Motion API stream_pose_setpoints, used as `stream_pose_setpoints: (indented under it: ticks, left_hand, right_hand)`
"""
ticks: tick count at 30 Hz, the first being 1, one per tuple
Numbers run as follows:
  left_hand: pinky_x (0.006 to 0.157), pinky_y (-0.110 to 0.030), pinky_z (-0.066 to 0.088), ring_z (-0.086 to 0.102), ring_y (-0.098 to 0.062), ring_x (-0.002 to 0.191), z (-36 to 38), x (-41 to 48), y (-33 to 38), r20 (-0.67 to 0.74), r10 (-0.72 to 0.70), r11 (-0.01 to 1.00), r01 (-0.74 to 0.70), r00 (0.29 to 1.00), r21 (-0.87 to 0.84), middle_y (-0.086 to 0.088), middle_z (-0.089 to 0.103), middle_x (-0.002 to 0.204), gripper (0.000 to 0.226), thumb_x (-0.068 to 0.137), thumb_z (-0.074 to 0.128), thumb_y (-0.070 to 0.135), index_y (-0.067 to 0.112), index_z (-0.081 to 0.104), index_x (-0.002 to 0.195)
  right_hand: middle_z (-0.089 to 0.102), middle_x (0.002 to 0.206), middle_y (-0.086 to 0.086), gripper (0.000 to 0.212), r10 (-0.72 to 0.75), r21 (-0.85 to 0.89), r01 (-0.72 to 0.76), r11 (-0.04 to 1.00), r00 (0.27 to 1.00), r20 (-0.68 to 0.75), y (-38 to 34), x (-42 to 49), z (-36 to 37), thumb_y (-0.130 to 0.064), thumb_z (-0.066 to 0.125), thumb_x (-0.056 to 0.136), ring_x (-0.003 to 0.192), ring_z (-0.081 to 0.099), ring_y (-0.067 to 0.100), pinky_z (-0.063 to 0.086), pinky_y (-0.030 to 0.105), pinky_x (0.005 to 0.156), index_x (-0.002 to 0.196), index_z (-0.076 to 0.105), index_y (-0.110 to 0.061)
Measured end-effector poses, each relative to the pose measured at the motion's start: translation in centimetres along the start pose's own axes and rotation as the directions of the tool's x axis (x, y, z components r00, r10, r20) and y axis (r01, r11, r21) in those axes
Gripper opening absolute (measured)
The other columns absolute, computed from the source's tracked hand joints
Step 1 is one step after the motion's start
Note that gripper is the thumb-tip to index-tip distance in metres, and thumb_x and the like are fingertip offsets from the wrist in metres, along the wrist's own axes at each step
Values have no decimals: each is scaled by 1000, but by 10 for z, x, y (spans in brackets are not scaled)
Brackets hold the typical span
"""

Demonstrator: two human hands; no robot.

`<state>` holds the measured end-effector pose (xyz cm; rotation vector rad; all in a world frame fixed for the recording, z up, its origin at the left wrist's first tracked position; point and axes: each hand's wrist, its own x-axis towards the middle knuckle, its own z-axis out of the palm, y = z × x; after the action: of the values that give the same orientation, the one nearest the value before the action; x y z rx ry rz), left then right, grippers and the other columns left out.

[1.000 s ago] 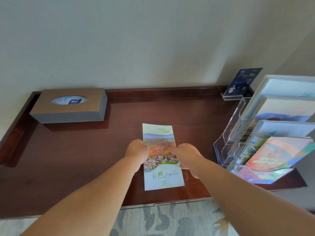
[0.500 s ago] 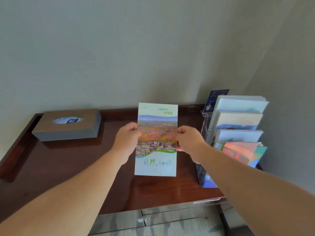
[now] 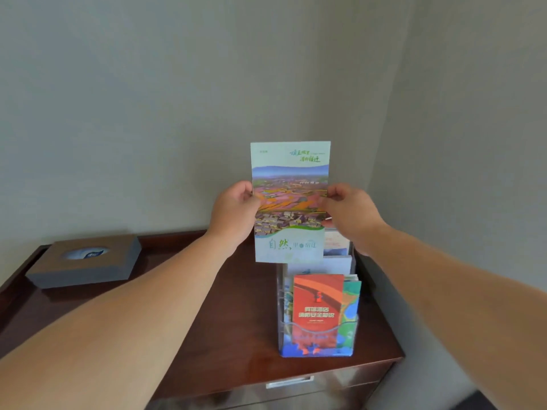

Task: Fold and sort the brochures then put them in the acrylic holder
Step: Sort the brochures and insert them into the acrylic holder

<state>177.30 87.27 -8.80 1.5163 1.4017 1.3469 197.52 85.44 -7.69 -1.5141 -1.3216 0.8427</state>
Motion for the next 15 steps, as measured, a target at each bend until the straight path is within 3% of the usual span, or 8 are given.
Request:
stream_pose_setpoints:
  ticks: [3,7,11,15]
  left_hand:
    - [72,-36,43,50,-16,77,31,-4,17,-17,31,999,-30,999,29,-29,63,96,12,90,57,8,-3,55,87]
    - [72,-41,48,50,-17,76,51,-1,23,-37,47,997,-45,998,57,-26,64,92,10,91,55,8,0,55,85]
    - [77,-52,52,49,-16,77,60,-2,16,-29,13,998,-11,1000,55,-12,58,81,10,91,52,7,1,53,84]
    - [83,-57,51,48,-17,78,64,-6,0,29,-30,994,27,999,102,-12,57,81,14,93,52,10,2,52,81]
  right_hand:
    - [69,70,-12,25,-36,36,37,999,999,-24,5,6,-33,-11,60,95,75,68,21,60,41,76,76,65,-25]
    - [67,61,-20,26,-46,46,48,998,998,-46,10,12,-50,-14,61,96,66,67,11,61,36,78,73,63,-27]
    - [67,73,-10,22,-45,22,46,999,998,-41,18,17,-53,-14,61,95,70,64,16,58,50,84,77,64,-26]
    - [72,87,8,16,-13,-72,10,997,999,-37,33,18,-50,-15,59,95,74,61,22,57,55,83,84,67,-24]
